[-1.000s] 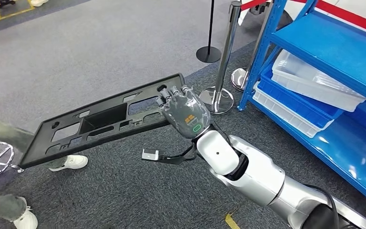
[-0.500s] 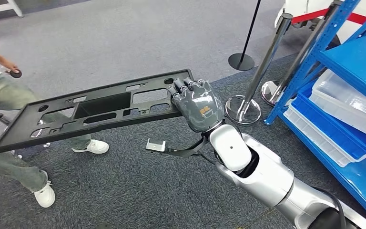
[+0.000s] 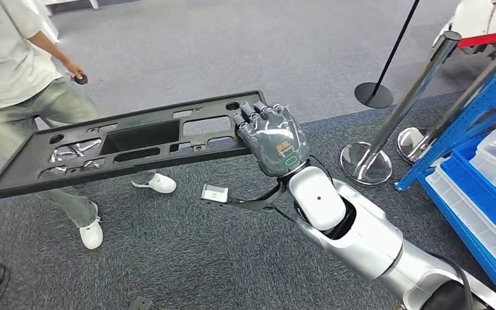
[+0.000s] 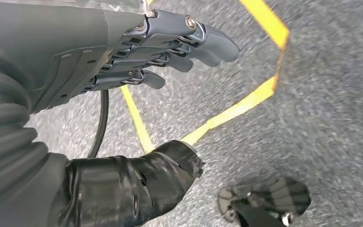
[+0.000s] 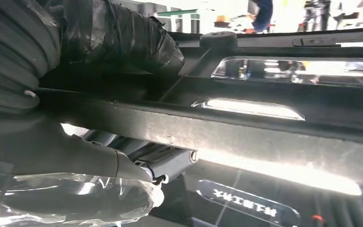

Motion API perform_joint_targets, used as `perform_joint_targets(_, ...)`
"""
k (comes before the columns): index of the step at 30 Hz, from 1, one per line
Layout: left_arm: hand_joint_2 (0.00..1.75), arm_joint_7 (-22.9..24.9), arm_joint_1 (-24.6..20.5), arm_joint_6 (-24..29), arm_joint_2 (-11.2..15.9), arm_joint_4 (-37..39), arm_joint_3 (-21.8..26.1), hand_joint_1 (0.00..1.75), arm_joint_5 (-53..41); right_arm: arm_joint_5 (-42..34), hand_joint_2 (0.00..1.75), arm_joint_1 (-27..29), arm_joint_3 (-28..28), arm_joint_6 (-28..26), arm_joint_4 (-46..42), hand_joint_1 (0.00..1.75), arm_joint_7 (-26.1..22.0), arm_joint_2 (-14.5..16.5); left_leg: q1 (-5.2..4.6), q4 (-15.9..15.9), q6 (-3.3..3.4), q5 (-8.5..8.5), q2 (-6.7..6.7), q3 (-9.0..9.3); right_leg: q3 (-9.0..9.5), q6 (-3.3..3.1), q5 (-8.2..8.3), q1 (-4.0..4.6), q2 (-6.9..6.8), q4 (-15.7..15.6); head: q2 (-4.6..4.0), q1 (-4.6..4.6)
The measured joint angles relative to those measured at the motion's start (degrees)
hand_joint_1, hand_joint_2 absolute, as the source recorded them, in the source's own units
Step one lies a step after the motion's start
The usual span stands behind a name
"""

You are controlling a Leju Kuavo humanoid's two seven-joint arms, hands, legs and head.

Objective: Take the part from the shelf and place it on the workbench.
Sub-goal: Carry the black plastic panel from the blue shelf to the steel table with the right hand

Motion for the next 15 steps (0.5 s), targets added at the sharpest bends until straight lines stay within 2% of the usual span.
perform_joint_targets(2, 1.75, -0.23, -0.03, 0.32, -0.02, 0.0, 0.0, 0.0, 0.08, 0.14, 1.75, 0.0, -0.07, 0.22, -0.26, 1.75, 0.02, -0.1, -0.44, -7.4, 0.46, 2.64, 2.42, 3.93, 0.51, 0.41, -0.52, 0.21, -1.31, 0.02, 0.0, 0.02)
perform_joint_targets(3, 1.75, -0.51, -0.14, 0.56, -0.04, 0.0, 0.0, 0.0, 0.09, 0.24, 1.75, 0.01, -0.12, 0.35, -0.4, 1.75, 0.03, -0.17, -0.76, -9.69, 0.88, 3.15, 3.25, 5.15, 0.7, 0.68, -0.76, 0.37, -1.9, -0.01, 0.0, 0.07)
perform_joint_targets(4, 1.75, -0.91, -0.21, 0.91, -0.05, 0.0, 0.0, 0.0, 0.08, 0.37, 1.75, 0.03, -0.18, 0.45, -0.55, 1.75, 0.04, -0.28, -1.09, -10.59, 1.31, 3.02, 3.53, 5.56, 0.85, 0.95, -0.95, 0.51, -2.42, -0.07, 0.0, 0.13)
perform_joint_targets(6, 1.75, -1.87, -0.08, 1.96, -0.02, 0.0, 0.0, 0.0, -0.02, 0.78, 1.75, 0.1, -0.26, 0.61, -0.86, 1.75, 0.08, -0.47, -1.22, -10.89, 2.18, 2.98, 2.17, 5.7, 1.19, 1.56, -1.34, 0.58, -3.41, -0.3, 0.0, 0.21)
perform_joint_targets(7, 1.75, -2.33, 0.09, 2.61, 0.0, 0.0, 0.0, 0.0, -0.19, 1.08, 1.75, 0.13, -0.32, 0.73, -1.04, 1.75, 0.11, -0.61, -1.13, -11.19, 2.5, 3.02, 1.5, 5.96, 1.3, 1.87, -1.7, 0.47, -2.93, -0.06, 0.0, 0.29)
perform_joint_targets(9, 1.75, -3.28, 0.18, 4.16, 0.02, 0.0, -0.01, 0.0, -0.86, 1.68, 1.75, 0.11, -0.5, 1.18, -1.57, 1.75, 0.25, -0.93, -0.86, -11.75, 3.31, 3.1, 0.37, 6.62, -0.04, 2.15, -3.71, 0.26, -0.17, 3.33, 0.0, 0.51)
perform_joint_targets(10, 1.75, -3.82, 0.08, 5.07, 0.0, 0.0, -0.01, 0.0, -1.25, 1.89, 1.75, 0.12, -0.6, 1.44, -1.77, 1.75, 0.33, -1.18, -0.86, -11.83, 3.61, 3.05, -0.23, 6.81, -1.75, 2.12, -5.25, 0.2, 1.56, 6.81, 0.0, 0.68)
perform_joint_targets(11, 1.75, -4.45, -0.07, 6.07, -0.03, 0.0, -0.02, 0.0, -1.57, 2.03, 1.75, 0.12, -0.69, 1.71, -1.94, 1.75, 0.42, -1.45, -0.87, -11.81, 3.88, 2.96, -0.89, 6.91, -3.99, 2.07, -6.78, 0.22, 2.57, 10.86, 0.0, 0.76)
perform_joint_targets(12, 1.75, -5.1, -0.18, 7.11, -0.08, 0.0, -0.03, 0.0, -1.78, 2.1, 1.75, 0.14, -0.78, 1.99, -2.09, 1.75, 0.48, -1.8, -0.88, -11.77, 4.01, 2.88, -1.7, 7.01, -6.13, 2.09, -7.66, 0.24, 3.02, 14.29, 0.0, 0.85)
perform_joint_targets(13, 1.75, -5.64, -0.21, 7.92, -0.13, 0.0, -0.04, 0.0, -1.81, 2.2, 1.75, 0.15, -0.86, 2.25, -2.29, 1.75, 0.53, -2.11, -0.9, -11.7, 4.04, 2.77, -2.54, 7.12, -7.55, 2.12, -7.49, 0.25, 3.22, 16.04, 0.0, 0.87)
perform_joint_targets(14, 1.75, -6.02, -0.17, 8.28, -0.17, 0.0, -0.04, 0.0, -1.63, 2.28, 1.75, 0.11, -0.97, 2.49, -2.58, 1.75, 0.56, -2.42, -0.9, -11.58, 4.01, 2.64, -3.38, 7.25, -7.95, 2.13, -6.21, 0.23, 3.32, 15.66, 0.0, 0.87)
perform_joint_targets(15, 1.75, -6.19, -0.13, 8.09, -0.19, 0.0, -0.04, 0.0, -1.3, 2.36, 1.75, -0.01, -1.08, 2.68, -2.94, 1.75, 0.56, -2.68, -0.88, -11.39, 3.92, 2.46, -4.22, 7.4, -7.3, 2.11, -4.03, 0.16, 3.55, 13.19, 0.0, 0.89)
